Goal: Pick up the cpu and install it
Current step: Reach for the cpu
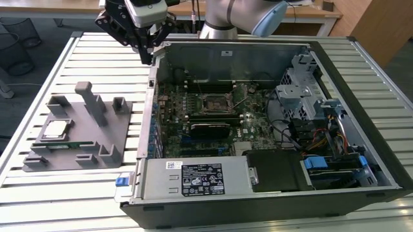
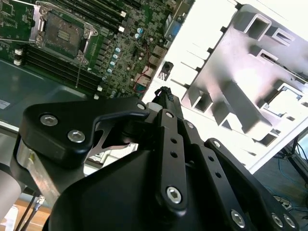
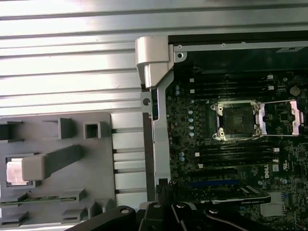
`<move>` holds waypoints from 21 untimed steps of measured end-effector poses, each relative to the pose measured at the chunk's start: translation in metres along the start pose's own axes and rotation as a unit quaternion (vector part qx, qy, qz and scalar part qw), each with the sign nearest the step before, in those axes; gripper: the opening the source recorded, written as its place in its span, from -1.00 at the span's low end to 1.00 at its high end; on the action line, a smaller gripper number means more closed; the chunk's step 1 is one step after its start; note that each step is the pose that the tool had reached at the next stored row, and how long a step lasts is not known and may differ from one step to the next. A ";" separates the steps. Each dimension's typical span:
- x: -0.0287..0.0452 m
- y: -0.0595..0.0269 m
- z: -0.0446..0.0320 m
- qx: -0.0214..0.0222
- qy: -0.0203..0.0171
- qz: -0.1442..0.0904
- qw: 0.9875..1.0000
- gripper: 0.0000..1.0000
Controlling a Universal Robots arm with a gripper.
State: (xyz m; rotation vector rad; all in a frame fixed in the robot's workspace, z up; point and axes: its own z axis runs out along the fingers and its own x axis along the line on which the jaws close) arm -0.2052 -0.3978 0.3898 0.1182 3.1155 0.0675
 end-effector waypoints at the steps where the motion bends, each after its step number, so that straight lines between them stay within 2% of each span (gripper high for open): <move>1: 0.0008 -0.0001 0.0001 0.000 0.000 0.000 1.000 -0.80; 21: 0.0157 -0.0012 0.0004 0.000 0.000 0.000 1.000 -0.80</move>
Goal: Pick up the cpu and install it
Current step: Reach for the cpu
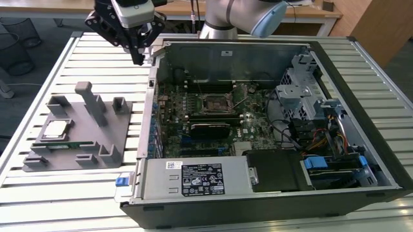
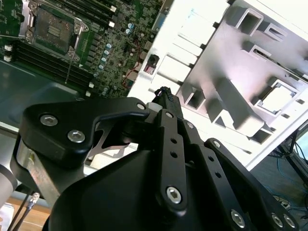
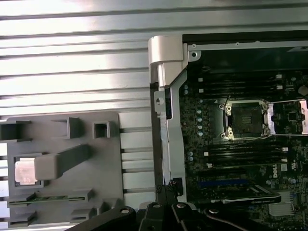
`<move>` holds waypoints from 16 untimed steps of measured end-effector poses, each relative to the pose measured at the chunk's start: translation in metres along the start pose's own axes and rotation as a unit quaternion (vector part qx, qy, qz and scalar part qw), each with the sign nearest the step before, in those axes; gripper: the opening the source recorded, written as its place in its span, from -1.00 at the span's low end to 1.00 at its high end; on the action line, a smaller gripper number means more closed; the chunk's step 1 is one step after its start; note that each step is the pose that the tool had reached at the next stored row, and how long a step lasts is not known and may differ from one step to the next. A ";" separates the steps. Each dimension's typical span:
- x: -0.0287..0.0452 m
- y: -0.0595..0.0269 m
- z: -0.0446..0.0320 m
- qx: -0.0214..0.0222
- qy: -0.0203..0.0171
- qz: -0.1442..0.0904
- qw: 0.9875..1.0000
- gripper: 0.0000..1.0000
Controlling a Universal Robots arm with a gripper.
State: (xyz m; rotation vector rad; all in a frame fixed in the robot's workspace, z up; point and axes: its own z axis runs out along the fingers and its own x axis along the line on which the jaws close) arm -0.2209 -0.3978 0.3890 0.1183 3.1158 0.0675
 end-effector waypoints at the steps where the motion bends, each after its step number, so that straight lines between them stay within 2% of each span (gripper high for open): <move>1: 0.0007 -0.0001 0.0000 0.000 0.000 0.000 1.000 -0.80; 16: 0.0116 -0.0009 0.0003 0.000 0.000 0.000 1.000 -0.80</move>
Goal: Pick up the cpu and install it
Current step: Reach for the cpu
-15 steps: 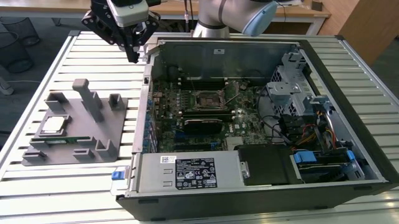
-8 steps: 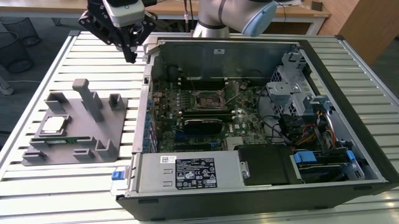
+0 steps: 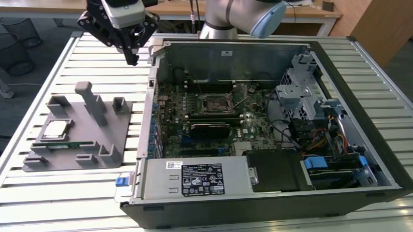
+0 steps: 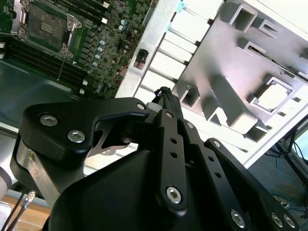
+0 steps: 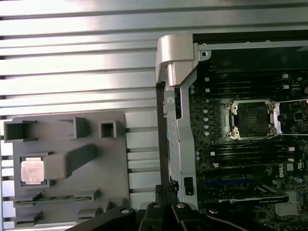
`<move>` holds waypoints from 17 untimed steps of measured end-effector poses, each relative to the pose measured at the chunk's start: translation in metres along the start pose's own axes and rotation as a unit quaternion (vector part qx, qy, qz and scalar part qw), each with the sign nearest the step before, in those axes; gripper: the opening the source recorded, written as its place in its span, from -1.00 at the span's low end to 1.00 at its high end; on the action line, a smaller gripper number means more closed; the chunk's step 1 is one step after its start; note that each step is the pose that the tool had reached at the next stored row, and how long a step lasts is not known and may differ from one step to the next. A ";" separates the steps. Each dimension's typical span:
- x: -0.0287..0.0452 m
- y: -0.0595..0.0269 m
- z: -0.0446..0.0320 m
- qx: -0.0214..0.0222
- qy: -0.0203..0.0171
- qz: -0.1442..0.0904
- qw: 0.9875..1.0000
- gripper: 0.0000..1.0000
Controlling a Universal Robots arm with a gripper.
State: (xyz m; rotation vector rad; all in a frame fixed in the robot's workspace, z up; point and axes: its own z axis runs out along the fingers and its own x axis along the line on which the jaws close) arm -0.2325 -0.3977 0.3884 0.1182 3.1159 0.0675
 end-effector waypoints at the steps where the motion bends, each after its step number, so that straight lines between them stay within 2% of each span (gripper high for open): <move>1: 0.0009 -0.0001 0.0000 0.000 0.000 0.000 1.000 -0.80; 11: 0.0114 -0.0008 0.0001 0.000 0.000 0.000 1.000 -0.80; 17: 0.0218 -0.0013 0.0000 0.000 0.000 0.000 1.000 -0.80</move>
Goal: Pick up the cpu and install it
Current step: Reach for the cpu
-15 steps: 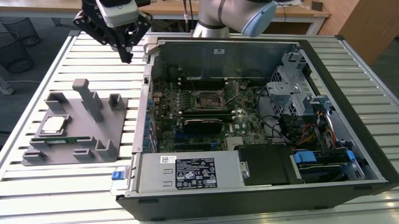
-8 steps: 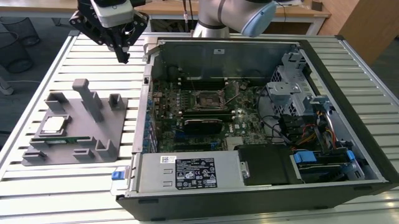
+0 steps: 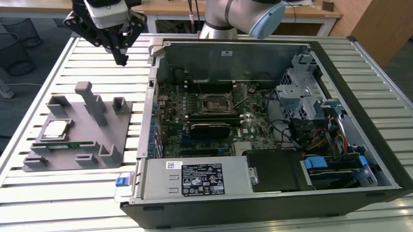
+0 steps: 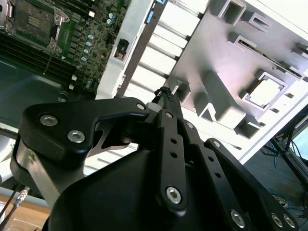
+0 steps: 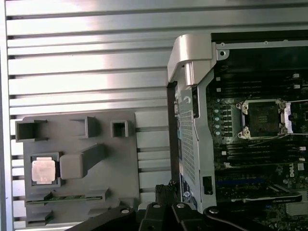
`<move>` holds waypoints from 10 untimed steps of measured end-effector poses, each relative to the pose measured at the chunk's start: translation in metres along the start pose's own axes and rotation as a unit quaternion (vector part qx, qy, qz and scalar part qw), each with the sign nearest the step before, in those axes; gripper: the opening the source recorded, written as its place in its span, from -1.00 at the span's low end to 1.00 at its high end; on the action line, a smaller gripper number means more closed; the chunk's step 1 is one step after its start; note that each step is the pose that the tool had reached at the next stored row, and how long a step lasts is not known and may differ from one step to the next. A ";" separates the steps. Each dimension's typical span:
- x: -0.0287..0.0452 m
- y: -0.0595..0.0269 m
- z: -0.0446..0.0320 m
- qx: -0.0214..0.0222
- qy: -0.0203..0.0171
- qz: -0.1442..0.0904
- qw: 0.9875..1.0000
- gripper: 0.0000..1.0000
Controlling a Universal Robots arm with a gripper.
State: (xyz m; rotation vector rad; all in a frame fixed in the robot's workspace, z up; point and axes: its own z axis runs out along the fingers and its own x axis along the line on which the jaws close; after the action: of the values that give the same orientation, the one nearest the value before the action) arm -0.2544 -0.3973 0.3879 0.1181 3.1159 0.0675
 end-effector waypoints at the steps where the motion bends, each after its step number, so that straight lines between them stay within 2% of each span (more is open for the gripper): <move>1: 0.0021 0.0000 0.0000 0.000 0.000 0.000 1.000 -0.80; 7: 0.0163 -0.0003 -0.0001 0.000 0.000 0.000 1.000 -0.80; 10: 0.0275 -0.0006 -0.0002 0.000 0.000 0.000 1.000 -0.80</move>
State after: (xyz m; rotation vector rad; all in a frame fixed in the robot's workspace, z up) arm -0.2818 -0.3958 0.3875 0.1180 3.1161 0.0673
